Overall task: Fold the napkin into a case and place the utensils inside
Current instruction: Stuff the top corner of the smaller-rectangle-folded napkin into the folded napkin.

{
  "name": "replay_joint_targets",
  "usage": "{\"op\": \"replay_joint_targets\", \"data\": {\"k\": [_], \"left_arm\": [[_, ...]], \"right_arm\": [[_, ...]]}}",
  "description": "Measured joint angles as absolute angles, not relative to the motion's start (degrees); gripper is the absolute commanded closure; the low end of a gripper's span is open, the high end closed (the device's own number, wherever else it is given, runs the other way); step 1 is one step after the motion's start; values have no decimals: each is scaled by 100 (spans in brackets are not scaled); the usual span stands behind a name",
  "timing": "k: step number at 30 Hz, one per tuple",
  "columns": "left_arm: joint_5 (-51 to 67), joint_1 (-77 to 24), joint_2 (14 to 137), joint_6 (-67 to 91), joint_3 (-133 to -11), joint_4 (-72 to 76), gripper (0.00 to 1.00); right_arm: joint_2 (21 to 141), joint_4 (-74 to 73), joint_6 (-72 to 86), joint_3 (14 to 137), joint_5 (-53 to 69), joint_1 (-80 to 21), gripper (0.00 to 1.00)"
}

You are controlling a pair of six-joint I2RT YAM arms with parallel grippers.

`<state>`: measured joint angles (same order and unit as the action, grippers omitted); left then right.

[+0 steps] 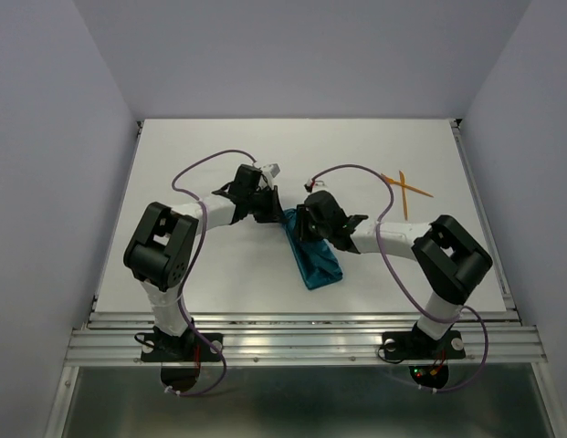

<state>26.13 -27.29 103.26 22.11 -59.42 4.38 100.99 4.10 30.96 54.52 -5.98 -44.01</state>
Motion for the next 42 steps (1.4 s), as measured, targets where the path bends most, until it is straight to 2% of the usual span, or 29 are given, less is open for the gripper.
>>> {"op": "replay_joint_targets", "data": {"k": [7, 11, 18, 35, 37, 38, 42], "left_arm": [[2705, -2613, 10326, 2191, -5942, 447, 100], [2762, -2615, 10326, 2191, -5942, 449, 100], [2805, -2613, 10326, 2187, -5942, 445, 100], [2904, -2593, 10344, 2193, -5942, 491, 100], [2917, -2593, 10366, 2193, -5942, 495, 100], [2921, -2591, 10374, 2193, -5942, 493, 100], [2939, -2591, 10398, 2193, -5942, 497, 100]], "right_arm": [[9614, 377, 3183, 5533, -934, -4401, 64], [9817, 281, 3282, 5843, -1083, -4397, 70], [10530, -75, 3424, 6628, -1166, -4397, 70], [11017, -408, 3555, 6731, -1160, -4392, 73], [11069, -401, 3551, 6820, -1160, -4392, 77], [11115, -386, 3557, 6858, -1162, -4392, 83], [11157, -379, 3564, 6888, -1181, -4392, 98]]}}
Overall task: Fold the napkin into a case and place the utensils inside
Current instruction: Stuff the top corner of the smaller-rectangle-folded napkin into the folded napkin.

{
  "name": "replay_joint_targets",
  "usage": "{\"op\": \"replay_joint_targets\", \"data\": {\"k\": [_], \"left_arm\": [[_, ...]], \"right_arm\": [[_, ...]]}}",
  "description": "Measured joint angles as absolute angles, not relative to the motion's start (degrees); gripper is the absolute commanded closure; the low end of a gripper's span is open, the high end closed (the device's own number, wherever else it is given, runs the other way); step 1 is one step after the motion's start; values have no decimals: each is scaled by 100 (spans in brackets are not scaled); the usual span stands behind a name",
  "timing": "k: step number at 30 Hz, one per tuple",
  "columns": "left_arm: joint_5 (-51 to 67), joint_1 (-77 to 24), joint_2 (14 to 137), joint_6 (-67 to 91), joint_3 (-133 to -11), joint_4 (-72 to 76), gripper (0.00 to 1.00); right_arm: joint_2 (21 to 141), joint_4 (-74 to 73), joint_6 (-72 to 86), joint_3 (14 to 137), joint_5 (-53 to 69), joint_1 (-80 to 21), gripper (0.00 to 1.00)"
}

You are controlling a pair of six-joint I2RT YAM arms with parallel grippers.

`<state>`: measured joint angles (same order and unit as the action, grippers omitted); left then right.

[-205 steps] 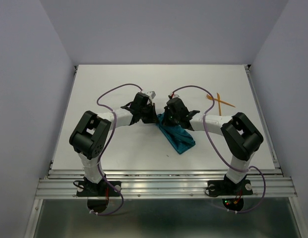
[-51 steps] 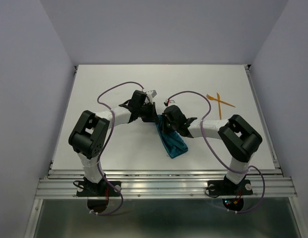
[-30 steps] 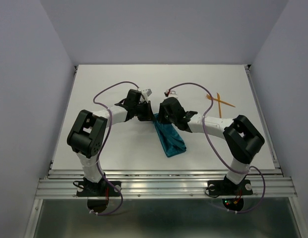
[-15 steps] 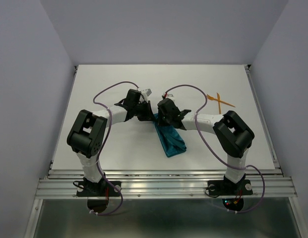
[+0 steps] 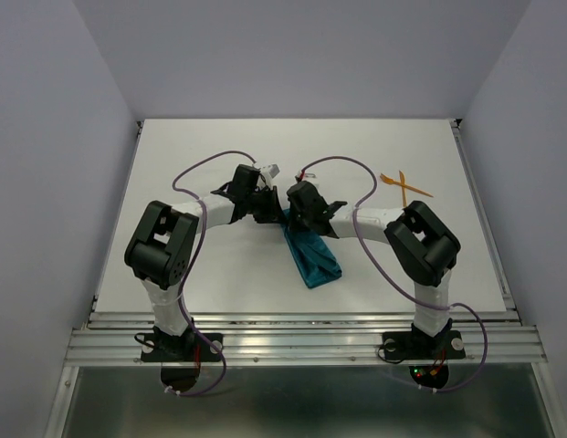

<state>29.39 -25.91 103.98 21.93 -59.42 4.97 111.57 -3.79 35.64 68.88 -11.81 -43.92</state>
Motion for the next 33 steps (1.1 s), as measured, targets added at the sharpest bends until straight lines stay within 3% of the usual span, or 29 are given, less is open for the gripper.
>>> {"op": "replay_joint_targets", "data": {"k": [33], "left_arm": [[2947, -2589, 10416, 2191, -5942, 495, 100]], "right_arm": [[11091, 519, 3809, 6464, -714, -4390, 99]]}}
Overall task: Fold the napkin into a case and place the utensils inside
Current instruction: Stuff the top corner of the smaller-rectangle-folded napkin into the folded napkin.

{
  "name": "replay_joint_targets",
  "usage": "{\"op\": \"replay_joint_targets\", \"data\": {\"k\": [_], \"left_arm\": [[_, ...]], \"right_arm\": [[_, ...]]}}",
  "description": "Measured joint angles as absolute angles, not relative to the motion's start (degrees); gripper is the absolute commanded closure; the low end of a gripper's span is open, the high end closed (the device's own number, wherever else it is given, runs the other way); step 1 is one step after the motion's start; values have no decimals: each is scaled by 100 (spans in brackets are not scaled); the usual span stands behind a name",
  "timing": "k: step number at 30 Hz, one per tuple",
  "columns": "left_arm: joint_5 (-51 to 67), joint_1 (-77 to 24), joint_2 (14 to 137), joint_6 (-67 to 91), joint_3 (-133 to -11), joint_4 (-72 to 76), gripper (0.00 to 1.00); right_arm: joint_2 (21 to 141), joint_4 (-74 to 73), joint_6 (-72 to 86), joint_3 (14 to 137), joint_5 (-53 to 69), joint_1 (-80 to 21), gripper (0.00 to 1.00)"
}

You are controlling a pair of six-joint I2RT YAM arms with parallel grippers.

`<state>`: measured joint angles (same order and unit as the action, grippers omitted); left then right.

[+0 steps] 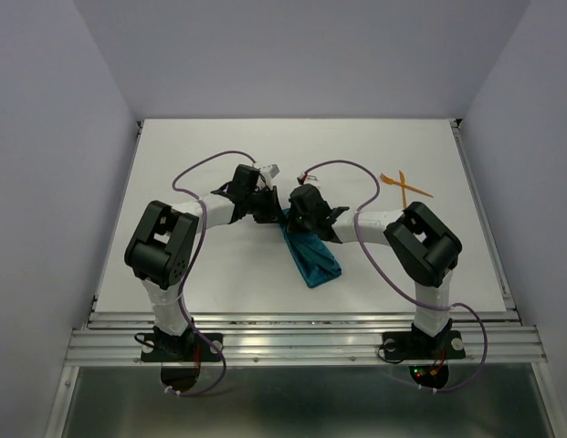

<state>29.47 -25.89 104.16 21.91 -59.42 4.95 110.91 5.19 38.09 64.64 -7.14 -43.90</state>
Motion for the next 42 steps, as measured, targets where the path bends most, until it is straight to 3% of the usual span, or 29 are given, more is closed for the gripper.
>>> {"op": "replay_joint_targets", "data": {"k": [14, 21, 27, 37, 42], "left_arm": [[2858, -2578, 10422, 2189, -5942, 473, 100], [2722, -2578, 10457, 2191, -5942, 416, 100], [2650, -2576, 10464, 2193, -5951, 322, 100], [2668, -2591, 10519, 2211, -5979, 296, 100], [2685, -2591, 10527, 2235, -6007, 294, 100]], "right_arm": [[11115, 869, 3883, 6399, -950, -4381, 99], [11115, 897, 3800, 6388, -784, -4342, 75], [11006, 698, 3614, 6372, -596, -4320, 68], [10250, 578, 3363, 6191, -410, -4327, 68], [9966, 281, 3035, 5979, -462, -4327, 62]]}}
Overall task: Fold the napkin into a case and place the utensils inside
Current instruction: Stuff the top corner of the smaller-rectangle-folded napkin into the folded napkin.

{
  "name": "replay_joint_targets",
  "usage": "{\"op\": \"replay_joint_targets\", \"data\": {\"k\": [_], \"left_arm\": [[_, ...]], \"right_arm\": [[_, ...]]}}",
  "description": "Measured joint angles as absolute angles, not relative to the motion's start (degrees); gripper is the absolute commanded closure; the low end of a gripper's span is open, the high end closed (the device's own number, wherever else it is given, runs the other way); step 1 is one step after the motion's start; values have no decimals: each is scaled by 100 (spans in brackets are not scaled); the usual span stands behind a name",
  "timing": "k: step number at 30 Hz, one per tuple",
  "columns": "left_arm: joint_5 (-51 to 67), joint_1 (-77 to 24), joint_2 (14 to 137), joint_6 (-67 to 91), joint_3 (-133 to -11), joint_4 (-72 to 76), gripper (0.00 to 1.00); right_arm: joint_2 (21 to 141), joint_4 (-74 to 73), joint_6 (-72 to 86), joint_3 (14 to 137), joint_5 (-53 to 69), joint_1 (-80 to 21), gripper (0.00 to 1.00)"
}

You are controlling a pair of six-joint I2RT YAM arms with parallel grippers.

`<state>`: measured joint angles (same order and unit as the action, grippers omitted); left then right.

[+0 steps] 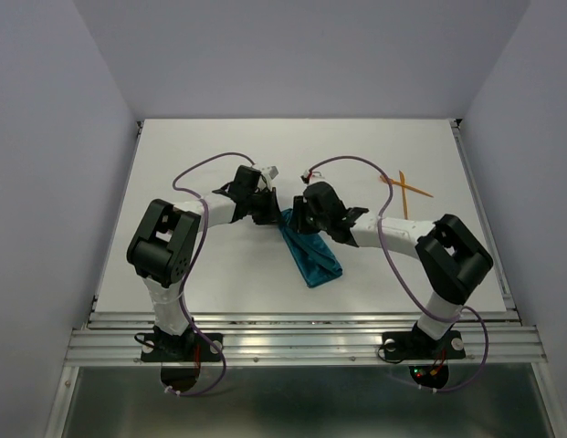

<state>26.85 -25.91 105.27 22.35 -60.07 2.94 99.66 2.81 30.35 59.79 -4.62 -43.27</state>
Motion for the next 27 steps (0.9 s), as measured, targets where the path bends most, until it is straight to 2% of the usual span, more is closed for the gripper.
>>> {"op": "replay_joint_targets", "data": {"k": [7, 13, 20, 24, 27], "left_arm": [[2722, -2591, 10527, 2303, -6088, 248, 100], [2759, -2591, 10527, 2344, -6167, 235, 100], [2764, -2591, 10527, 2351, -6167, 228, 100], [2764, -2591, 10527, 2351, -6167, 228, 100], [2766, -2591, 10527, 2351, -6167, 228, 100]], "right_arm": [[9815, -390, 2373, 5833, -552, -4333, 54], [9769, -567, 1981, 5765, -486, -4403, 53], [9745, -602, 1804, 5714, -405, -4515, 56], [9776, -602, 1772, 5714, -419, -4582, 63], [9830, -602, 1774, 5714, -469, -4584, 64]]}}
